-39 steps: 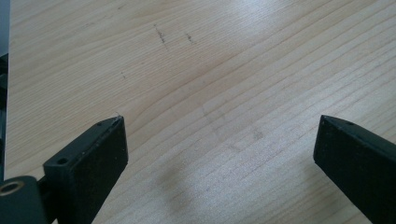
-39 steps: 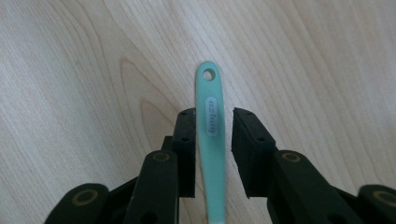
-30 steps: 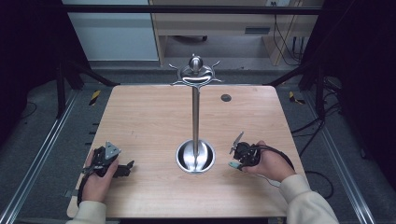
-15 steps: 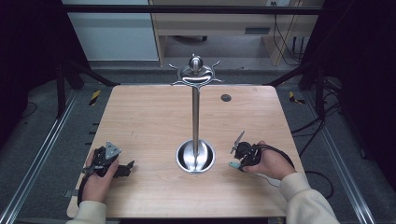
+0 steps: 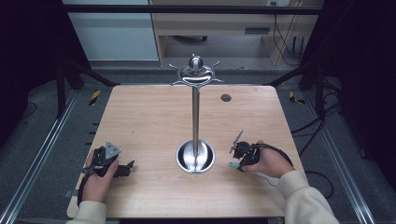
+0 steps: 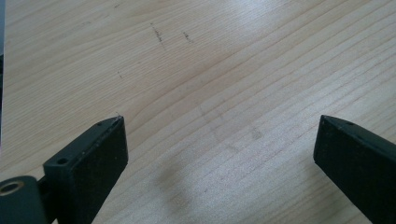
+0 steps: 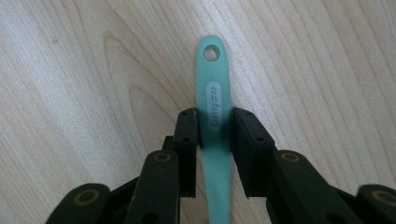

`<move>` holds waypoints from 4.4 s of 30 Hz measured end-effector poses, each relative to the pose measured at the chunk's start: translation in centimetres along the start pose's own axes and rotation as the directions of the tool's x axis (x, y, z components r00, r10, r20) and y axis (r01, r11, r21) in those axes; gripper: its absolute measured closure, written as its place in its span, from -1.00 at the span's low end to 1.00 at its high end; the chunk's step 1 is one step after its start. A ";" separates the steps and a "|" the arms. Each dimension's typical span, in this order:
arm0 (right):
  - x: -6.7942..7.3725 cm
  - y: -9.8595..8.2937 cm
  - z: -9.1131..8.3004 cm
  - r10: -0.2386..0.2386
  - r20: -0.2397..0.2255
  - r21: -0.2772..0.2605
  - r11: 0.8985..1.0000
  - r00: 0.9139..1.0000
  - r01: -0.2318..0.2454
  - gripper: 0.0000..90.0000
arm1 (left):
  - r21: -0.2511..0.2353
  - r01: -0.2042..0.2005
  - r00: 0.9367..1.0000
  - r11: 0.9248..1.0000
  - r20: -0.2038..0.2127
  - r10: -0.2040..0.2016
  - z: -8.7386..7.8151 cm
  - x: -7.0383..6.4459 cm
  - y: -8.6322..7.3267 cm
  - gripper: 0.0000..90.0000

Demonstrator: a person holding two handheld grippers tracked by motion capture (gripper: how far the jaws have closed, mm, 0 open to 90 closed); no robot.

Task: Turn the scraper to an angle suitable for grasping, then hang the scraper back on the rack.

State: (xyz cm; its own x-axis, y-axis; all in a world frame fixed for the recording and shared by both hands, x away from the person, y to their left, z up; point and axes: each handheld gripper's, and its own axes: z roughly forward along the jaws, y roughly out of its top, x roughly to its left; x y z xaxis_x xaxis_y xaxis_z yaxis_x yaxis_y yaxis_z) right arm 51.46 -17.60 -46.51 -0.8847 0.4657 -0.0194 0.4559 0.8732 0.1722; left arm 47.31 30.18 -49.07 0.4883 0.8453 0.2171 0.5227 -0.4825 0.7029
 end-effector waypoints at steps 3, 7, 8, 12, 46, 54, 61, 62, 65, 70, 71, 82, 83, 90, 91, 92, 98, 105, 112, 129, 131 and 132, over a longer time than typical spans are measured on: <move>-0.1 0.0 0.0 0.005 -0.008 0.000 1.000 1.000 -0.005 0.62 | 0.000 0.000 1.000 1.000 -0.001 0.000 0.0 0.0 0.0 -0.94; -0.3 0.0 0.0 0.008 -0.021 0.002 1.000 1.000 -0.008 0.62 | -0.001 0.002 1.000 1.000 -0.002 -0.002 0.0 0.0 0.0 -0.94; -0.3 0.0 0.1 0.007 -0.024 0.003 1.000 1.000 -0.007 0.62 | 0.000 0.000 1.000 1.000 -0.001 0.000 0.0 0.0 0.0 -0.94; -0.4 0.1 0.1 0.002 -0.024 0.007 1.000 1.000 -0.002 0.62 | 0.001 -0.001 1.000 1.000 -0.001 0.001 0.0 0.0 0.0 -0.94; 0.0 -4.5 -7.9 0.163 0.050 -0.458 0.881 0.985 -0.123 0.65 | 0.013 0.005 1.000 1.000 0.003 -0.005 0.2 -0.1 -0.1 -0.94; 0.1 -5.8 -9.4 0.216 0.061 -0.572 0.808 0.975 -0.143 0.66 | 0.017 0.005 1.000 1.000 0.000 -0.005 0.3 -0.1 -0.2 -0.94; 0.4 -6.2 -10.9 0.226 0.030 -0.657 0.739 0.974 -0.151 0.66 | 0.017 0.004 1.000 1.000 0.001 -0.004 0.3 -0.1 -0.2 -0.94; 0.4 -6.2 -11.1 0.228 0.029 -0.667 0.730 0.973 -0.151 0.66 | 0.017 0.004 1.000 1.000 0.001 -0.004 0.3 -0.1 -0.2 -0.94; 0.4 -6.1 -11.3 0.231 0.034 -0.683 0.716 0.972 -0.146 0.66 | 0.015 0.005 1.000 1.000 0.000 -0.005 0.2 -0.1 -0.2 -0.94; 0.4 -6.2 -11.7 0.234 0.016 -0.715 0.682 0.972 -0.152 0.66 | 0.016 0.005 1.000 1.000 -0.002 -0.005 0.2 0.0 -0.2 -0.94; 0.4 -6.2 -11.7 0.234 0.016 -0.715 0.682 0.972 -0.152 0.66 | 0.016 0.005 1.000 1.000 -0.002 -0.005 0.2 0.0 -0.2 -0.94; 1.0 -6.0 -14.2 0.241 0.047 -0.814 0.572 0.969 -0.103 0.66 | 0.015 0.022 1.000 1.000 -0.009 -0.022 0.1 0.2 -0.4 -0.94; 1.0 -6.0 -14.2 0.241 0.047 -0.814 0.572 0.969 -0.103 0.66 | 0.017 0.025 1.000 1.000 -0.010 -0.025 0.1 0.2 -0.5 -0.94; 1.4 -5.0 -14.4 0.241 0.062 -0.846 0.527 0.969 -0.077 0.66 | 0.011 0.013 1.000 1.000 -0.011 -0.013 0.1 0.0 -0.3 -0.94; 1.4 -4.9 -14.4 0.243 0.067 -0.844 0.530 0.968 -0.075 0.66 | 0.009 0.012 1.000 1.000 -0.011 -0.012 0.1 0.0 -0.3 -0.94; 1.4 -4.9 -14.4 0.243 0.067 -0.844 0.530 0.968 -0.075 0.66 | 0.009 0.012 1.000 1.000 -0.011 -0.012 0.1 0.0 -0.3 -0.94; 1.9 -4.4 -13.9 0.235 0.054 -0.846 0.528 0.970 -0.081 0.66 | 0.010 0.013 1.000 1.000 -0.012 -0.013 0.2 0.0 -0.3 -0.94; 2.4 -4.1 -14.4 0.221 0.054 -0.854 0.516 0.974 -0.070 0.66 | 0.004 0.017 1.000 1.000 -0.016 -0.017 0.0 0.1 -0.3 -0.94; 2.9 -3.8 -14.6 0.236 0.050 -0.851 0.518 0.970 -0.083 0.66 | 0.001 0.022 1.000 1.000 -0.016 -0.022 -0.1 0.3 -0.3 -0.94; 3.0 -3.5 -18.9 0.232 0.068 -0.877 0.478 0.970 -0.053 0.66 | -0.007 0.034 0.999 0.999 -0.022 -0.034 -0.3 0.5 -0.3 -0.94; 3.0 -3.5 -19.1 0.231 0.070 -0.878 0.476 0.970 -0.050 0.66 | -0.007 0.033 0.999 0.999 -0.022 -0.033 -0.2 0.5 -0.3 -0.94; 2.9 -3.4 -19.6 0.231 0.070 -0.882 0.469 0.970 -0.048 0.65 | -0.004 0.032 0.999 0.999 -0.022 -0.032 -0.2 0.5 -0.4 -0.94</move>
State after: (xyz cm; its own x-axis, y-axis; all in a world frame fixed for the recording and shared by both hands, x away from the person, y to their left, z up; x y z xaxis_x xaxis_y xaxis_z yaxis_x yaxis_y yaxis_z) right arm 45.42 -22.04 -27.81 -0.7466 0.6636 -0.0476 0.1711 0.2606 0.9502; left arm 47.22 30.85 -49.08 0.4563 0.8649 0.2093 0.5354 -0.4547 0.7118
